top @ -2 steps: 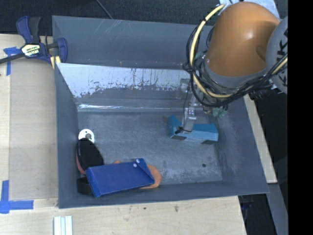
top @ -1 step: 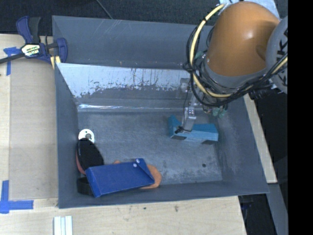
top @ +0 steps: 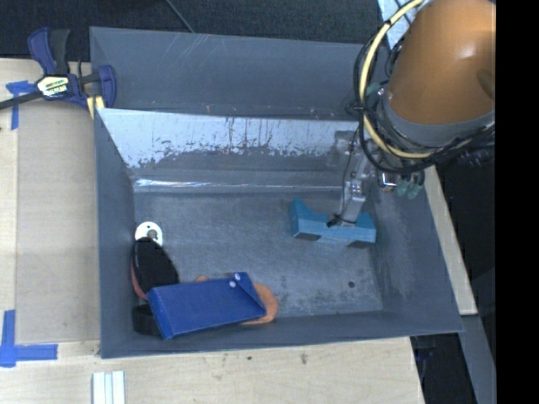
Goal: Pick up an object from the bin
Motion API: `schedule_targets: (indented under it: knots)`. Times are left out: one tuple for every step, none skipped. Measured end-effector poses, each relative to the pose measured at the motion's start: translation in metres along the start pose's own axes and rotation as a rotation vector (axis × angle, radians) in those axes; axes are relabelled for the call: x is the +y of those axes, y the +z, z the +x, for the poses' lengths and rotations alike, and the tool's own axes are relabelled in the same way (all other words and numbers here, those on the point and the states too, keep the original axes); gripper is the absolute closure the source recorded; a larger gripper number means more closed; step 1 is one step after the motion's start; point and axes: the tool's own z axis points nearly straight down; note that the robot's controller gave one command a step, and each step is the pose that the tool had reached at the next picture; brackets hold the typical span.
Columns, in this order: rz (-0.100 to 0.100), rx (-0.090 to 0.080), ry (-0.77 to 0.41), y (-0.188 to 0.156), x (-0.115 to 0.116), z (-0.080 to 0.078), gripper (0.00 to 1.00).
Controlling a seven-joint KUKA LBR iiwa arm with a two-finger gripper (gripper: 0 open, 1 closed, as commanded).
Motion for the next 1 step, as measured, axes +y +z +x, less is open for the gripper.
schedule_targets:
  knots:
    - [0.0,-0.012,0.067,0.0322,-0.0104,-0.011,0.0]
